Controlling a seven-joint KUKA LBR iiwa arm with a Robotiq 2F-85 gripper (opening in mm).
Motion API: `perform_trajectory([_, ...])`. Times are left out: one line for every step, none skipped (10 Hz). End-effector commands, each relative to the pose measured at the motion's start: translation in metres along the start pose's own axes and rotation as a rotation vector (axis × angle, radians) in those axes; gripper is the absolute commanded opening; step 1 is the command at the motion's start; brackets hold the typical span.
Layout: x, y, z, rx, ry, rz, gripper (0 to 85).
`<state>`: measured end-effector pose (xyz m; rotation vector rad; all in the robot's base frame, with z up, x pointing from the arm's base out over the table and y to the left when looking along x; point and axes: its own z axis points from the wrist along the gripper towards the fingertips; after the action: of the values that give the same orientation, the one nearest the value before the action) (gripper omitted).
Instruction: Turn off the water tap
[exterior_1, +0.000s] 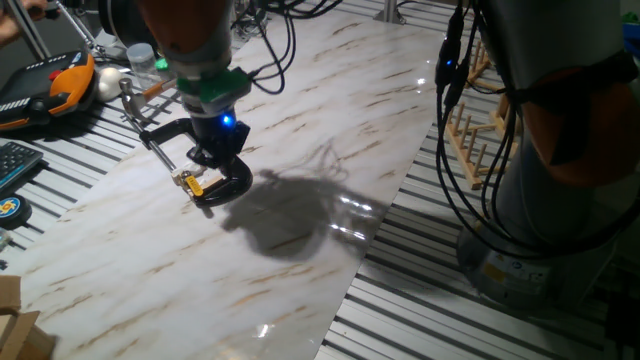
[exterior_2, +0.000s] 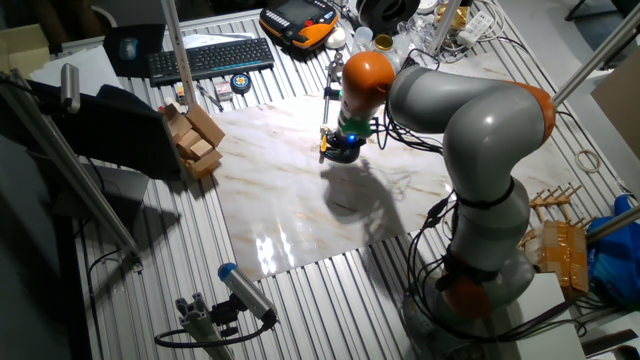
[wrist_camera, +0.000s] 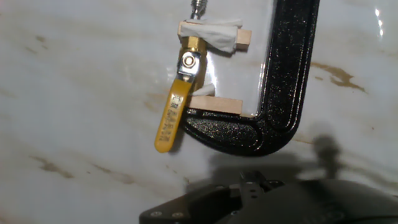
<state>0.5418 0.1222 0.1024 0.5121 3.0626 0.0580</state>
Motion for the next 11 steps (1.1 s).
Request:
perform_trajectory([0.000,0.003,0.003,0.001,-0.007,0.006,0.0])
perform_trajectory([0.001,0.006,0.006,0.001,-0.015,0.012,0.0])
perform_trajectory([0.000,0.009,0.008,-0.001,-0.018,0.014,0.0])
perform_trajectory([0.000,0.015,0.010,0.007,-0.026,0.018,0.0])
perform_trajectory([0.000,0.018,0.011,0.014,-0.033,0.023,0.0])
perform_trajectory([0.000,0.020,0.011,0.017,-0.034,0.025,0.0])
perform_trajectory([0.000,0.021,0.011,0.012,-0.031,0.023,0.0])
perform_trajectory([-0.001,0.021,0.012,0.012,-0.031,0.020,0.0])
perform_trajectory([-0.001,0.019,0.012,0.005,-0.026,0.015,0.0])
perform_trajectory([-0.002,0.014,0.010,0.008,-0.027,0.005,0.0])
perform_trajectory([-0.003,0.011,0.009,0.003,-0.025,-0.005,0.0])
